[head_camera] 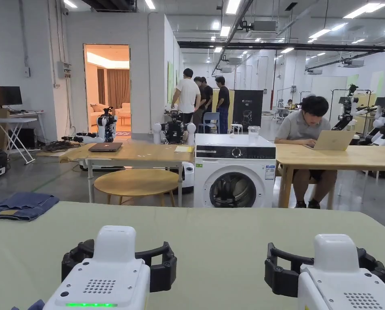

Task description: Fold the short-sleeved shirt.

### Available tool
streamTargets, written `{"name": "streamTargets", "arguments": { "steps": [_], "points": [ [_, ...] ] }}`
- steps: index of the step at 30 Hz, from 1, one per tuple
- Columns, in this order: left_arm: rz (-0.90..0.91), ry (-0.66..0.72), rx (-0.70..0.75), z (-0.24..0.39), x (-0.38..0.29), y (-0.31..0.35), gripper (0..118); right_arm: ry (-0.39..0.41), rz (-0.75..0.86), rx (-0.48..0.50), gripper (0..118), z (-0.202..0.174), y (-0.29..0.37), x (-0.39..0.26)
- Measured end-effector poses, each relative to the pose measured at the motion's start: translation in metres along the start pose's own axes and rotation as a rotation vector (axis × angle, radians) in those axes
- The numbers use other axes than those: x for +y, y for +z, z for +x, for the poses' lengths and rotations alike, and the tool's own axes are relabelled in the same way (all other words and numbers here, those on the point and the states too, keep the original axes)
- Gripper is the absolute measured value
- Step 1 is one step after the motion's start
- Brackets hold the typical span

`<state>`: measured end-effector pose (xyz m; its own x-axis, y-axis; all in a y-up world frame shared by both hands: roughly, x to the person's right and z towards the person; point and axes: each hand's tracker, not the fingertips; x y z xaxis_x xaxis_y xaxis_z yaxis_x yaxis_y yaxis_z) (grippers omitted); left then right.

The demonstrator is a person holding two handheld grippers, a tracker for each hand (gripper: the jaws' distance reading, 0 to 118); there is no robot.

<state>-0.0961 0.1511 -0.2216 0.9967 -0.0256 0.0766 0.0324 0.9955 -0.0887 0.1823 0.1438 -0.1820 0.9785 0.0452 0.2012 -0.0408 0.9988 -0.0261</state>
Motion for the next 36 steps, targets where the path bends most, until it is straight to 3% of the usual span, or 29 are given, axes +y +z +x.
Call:
{"name": "streamTargets", "arguments": {
  "steps": [21, 24, 26, 27, 29, 30, 36],
  "points": [
    [-0.006, -0.016, 0.004, 0.005, 0.0, 0.001, 118, 0.013, -0.023, 0.007, 118, -0.002, -0.002, -0.003],
    [-0.011, -0.02, 0.003, 0.004, 0.0, 0.0, 111, 0.009, -0.026, 0.003, 118, -0.001, -0.002, -0.002],
    [-0.031, -0.029, -0.01, 0.005, -0.001, -0.001, 95, -0.002, -0.039, 0.013, 117, 0.0, -0.002, -0.002],
    [-0.036, -0.03, -0.008, 0.005, -0.001, -0.002, 81, -0.005, -0.044, 0.025, 108, 0.001, -0.002, -0.002],
    [-0.05, -0.028, -0.019, 0.005, -0.003, -0.003, 24, 0.012, -0.063, 0.014, 36, 0.0, -0.003, -0.003],
    [-0.055, -0.025, -0.012, 0.006, -0.004, -0.004, 6, 0.003, -0.061, 0.014, 0, -0.001, -0.005, -0.003],
    [-0.068, -0.039, -0.03, 0.009, -0.008, -0.002, 1, -0.001, -0.077, -0.012, 0, 0.012, -0.006, -0.008]
  ]
}}
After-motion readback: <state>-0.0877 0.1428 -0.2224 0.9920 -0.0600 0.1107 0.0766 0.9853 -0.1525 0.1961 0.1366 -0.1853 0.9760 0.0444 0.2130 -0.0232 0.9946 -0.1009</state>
